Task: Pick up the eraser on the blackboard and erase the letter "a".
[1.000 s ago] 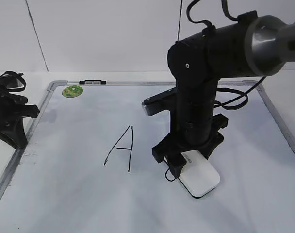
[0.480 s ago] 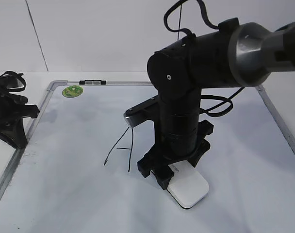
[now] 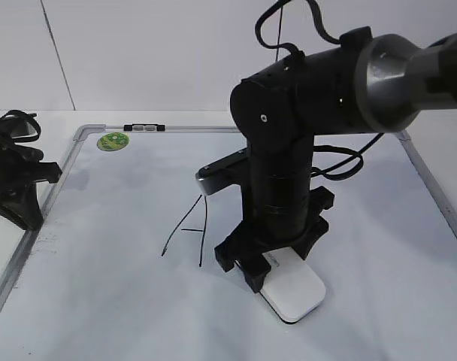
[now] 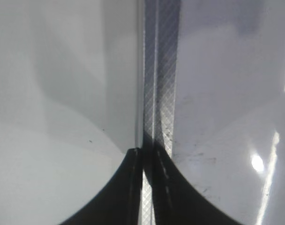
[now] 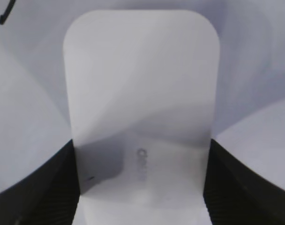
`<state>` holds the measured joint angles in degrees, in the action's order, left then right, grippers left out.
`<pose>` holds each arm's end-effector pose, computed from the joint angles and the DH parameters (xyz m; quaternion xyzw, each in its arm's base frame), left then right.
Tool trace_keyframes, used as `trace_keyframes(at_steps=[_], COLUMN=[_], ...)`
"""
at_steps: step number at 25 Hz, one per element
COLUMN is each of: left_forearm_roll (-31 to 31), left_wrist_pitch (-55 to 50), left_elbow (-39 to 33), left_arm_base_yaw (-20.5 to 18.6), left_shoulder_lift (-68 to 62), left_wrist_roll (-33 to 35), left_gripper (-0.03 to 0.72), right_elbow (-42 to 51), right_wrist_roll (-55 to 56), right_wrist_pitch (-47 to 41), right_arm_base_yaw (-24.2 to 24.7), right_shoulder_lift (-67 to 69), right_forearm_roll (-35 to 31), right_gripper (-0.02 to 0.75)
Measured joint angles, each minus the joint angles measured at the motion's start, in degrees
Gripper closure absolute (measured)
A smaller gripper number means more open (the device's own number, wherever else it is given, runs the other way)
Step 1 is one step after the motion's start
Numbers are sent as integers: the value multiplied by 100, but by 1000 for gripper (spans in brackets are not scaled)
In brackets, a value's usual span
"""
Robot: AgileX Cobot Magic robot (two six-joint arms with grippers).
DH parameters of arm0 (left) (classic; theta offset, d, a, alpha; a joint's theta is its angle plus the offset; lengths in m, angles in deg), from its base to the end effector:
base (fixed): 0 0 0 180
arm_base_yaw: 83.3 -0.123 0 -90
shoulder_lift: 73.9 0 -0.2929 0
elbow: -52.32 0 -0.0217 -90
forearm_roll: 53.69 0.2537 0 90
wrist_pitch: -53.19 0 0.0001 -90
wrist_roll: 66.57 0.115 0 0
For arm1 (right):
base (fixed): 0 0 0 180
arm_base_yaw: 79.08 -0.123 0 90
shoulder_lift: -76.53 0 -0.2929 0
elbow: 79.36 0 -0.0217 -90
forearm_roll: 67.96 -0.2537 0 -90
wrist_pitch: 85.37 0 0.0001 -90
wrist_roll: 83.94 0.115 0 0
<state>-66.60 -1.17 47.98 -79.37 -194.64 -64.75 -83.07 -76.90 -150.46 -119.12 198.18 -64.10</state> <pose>0.3699 -0.0464 0.1336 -0.0151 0.9957 -0.0918 0.0032 0.2969 0.2403 0.1580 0.2981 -0.9537 0.0382 0.0122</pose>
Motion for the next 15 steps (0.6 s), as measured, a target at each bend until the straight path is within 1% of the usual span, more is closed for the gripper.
trace_keyframes(at_steps=[9, 15], left_forearm_roll=[0, 0], left_wrist_pitch=[0, 0], left_elbow=[0, 0], left_arm_base_yaw=[0, 0], left_shoulder_lift=[0, 0], left_wrist_roll=[0, 0], left_gripper=[653, 653], right_elbow=[0, 0], right_wrist_roll=[43, 130], right_wrist_pitch=[-80, -147], right_arm_base_yaw=[344, 577], right_shoulder_lift=[0, 0], right_forearm_roll=[-29, 84], right_gripper=[174, 174])
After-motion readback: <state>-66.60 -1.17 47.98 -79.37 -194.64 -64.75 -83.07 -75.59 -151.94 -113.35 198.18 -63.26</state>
